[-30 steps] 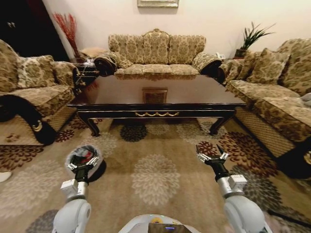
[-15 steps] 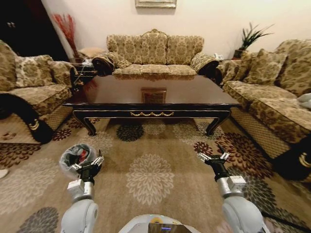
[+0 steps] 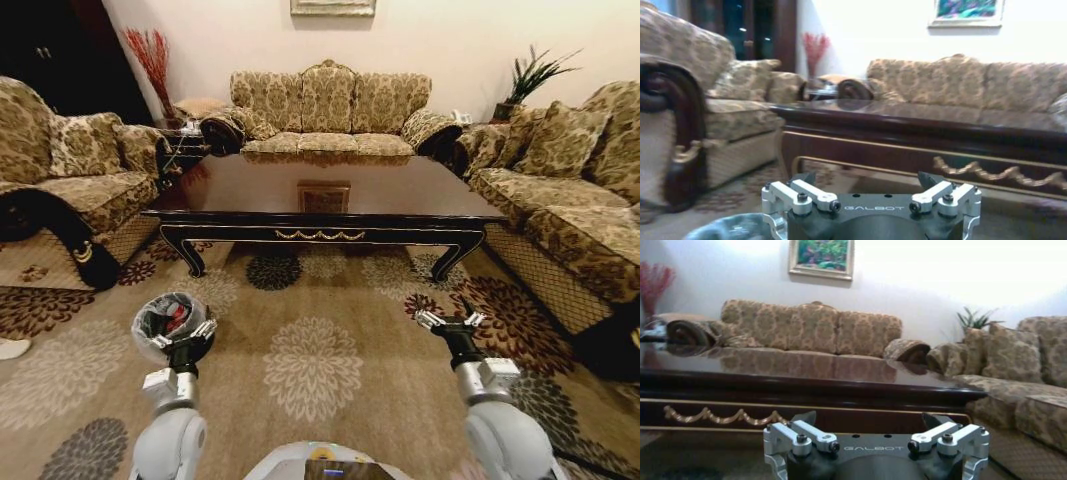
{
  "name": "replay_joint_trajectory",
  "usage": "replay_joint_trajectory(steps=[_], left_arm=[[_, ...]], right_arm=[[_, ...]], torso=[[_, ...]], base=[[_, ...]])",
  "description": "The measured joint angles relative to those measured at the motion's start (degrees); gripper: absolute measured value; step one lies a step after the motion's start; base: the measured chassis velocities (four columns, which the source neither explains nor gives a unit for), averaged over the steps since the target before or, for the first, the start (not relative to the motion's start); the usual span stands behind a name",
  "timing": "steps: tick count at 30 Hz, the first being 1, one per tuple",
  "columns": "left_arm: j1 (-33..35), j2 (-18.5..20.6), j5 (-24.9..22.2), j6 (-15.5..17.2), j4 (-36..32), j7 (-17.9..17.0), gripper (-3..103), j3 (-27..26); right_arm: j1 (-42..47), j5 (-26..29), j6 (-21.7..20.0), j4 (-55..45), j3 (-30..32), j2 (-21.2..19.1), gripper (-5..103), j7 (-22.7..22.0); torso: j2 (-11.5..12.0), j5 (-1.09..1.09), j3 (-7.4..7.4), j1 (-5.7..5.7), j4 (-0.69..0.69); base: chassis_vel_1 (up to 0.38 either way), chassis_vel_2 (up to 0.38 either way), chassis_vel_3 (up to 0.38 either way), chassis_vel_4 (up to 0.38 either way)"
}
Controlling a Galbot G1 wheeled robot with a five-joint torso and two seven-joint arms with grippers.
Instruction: Move to the front of the table and place the trash on the table into the trash bin.
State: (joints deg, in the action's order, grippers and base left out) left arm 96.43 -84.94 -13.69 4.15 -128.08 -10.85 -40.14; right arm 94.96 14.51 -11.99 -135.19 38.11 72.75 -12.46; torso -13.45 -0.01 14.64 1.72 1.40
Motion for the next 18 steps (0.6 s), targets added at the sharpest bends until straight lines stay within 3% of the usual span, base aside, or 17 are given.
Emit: replay_joint_trajectory(steps=[5,18], left_arm=[[-1.93,1.16,-1.55,1.37,-1.02,0.31,100,2.36],[-2.06,2.96,-1.86,3.92,-2.65,1.73,100,2.24]], right_arm=[[1.27,1.01,0.08,-1.15,2.14,0.5,100,1.15],[1.44,1.52,-0.57,-1.84,3.13,-0.29,100,3.73]], torso=[[0.0,0.01,0.0,0.0,-0.01],[0.0,0.01,0.0,0.0,0.0]], base=[[0.0,0.0,0.0,0.0],[0.0,0.0,0.0,0.0]])
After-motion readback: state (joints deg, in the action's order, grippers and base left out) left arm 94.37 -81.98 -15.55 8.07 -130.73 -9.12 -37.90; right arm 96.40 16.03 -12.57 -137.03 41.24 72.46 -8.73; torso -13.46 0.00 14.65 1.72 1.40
